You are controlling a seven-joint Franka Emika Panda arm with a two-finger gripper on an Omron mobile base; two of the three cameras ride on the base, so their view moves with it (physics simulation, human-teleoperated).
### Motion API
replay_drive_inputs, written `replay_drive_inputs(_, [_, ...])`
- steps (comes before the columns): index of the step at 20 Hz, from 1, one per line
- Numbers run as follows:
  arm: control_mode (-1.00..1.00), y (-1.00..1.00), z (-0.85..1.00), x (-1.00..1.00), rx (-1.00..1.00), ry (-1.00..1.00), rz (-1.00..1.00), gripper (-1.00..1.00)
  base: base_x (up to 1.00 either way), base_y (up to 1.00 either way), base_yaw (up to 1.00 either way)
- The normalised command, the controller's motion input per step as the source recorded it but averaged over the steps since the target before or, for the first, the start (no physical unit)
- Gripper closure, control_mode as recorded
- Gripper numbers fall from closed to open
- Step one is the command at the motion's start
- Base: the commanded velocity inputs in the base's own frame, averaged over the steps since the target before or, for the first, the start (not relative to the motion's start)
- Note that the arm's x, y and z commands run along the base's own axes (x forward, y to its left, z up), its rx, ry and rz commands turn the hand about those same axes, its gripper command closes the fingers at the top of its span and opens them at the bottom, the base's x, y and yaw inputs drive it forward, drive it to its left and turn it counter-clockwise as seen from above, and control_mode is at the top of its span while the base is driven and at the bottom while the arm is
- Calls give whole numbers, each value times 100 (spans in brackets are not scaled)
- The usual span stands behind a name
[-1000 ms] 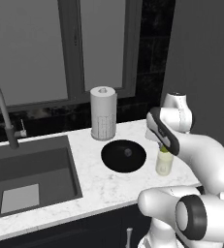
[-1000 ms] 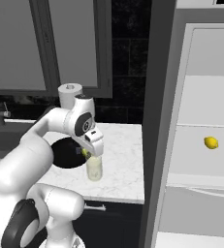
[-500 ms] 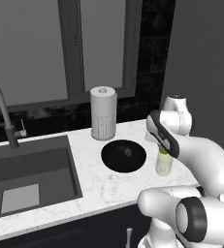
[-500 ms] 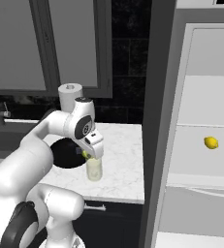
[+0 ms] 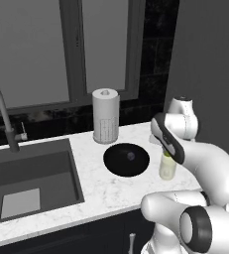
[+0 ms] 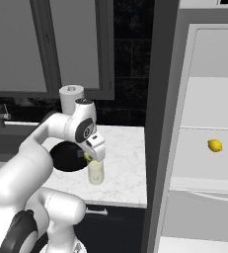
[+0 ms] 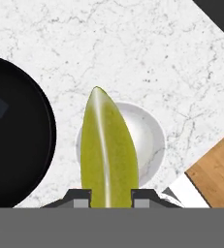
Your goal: Grab a lemon wedge from the fridge and one ice cube from the ice bowl, and put them in the glass of lemonade.
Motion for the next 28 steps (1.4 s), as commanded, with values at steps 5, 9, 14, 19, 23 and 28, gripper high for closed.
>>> replay_drive_inputs(5, [-100,-19,0,0,0,0,0,100,0,0,0])
replay_drive_inputs(9, [-100,-3,-1,0,0,0,0,100,0,0,0])
replay_drive_inputs(14, [-100,6,0,13,0,0,-1,100,0,0,0])
replay_drive_inputs(19, [-100,11,0,17,0,0,-1,100,0,0,0])
replay_drive_inputs(23, [-100,-3,0,0,0,0,0,100,0,0,0])
replay_drive_inputs(28, [-100,-22,0,1,0,0,0,100,0,0,0])
